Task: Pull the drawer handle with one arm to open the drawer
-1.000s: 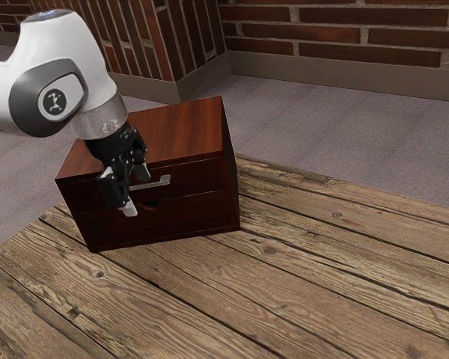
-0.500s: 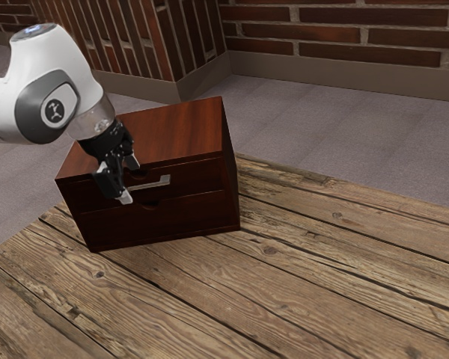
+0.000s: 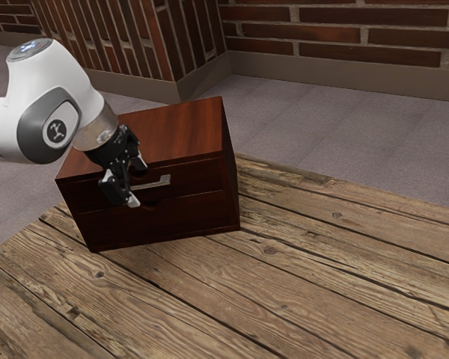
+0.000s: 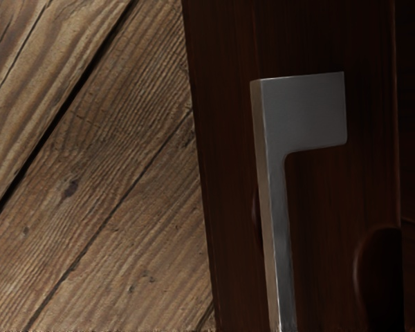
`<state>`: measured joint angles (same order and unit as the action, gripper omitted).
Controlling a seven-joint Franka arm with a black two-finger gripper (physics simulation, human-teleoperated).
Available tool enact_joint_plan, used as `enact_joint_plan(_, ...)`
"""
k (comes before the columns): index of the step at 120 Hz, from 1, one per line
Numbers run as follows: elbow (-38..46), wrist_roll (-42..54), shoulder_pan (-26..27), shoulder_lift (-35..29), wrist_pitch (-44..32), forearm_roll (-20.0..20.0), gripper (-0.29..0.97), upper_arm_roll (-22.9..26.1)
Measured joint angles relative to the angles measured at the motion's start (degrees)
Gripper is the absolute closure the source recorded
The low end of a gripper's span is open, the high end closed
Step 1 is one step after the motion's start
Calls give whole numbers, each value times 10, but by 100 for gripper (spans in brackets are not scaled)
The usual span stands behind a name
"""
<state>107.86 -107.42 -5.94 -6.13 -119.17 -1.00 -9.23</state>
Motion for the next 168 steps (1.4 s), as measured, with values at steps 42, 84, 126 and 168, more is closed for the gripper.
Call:
enact_joint_plan(42,17,6,1,-8,-17,1,16,0)
enact_joint_plan(84,22,10,-6,-6,-22,0,24,0)
enact_joint_plan(126,27,13,-24,-3,-30,-1,30,-1)
enact_joint_plan(168,39,16,-17,-3,-42,-2,32,-1)
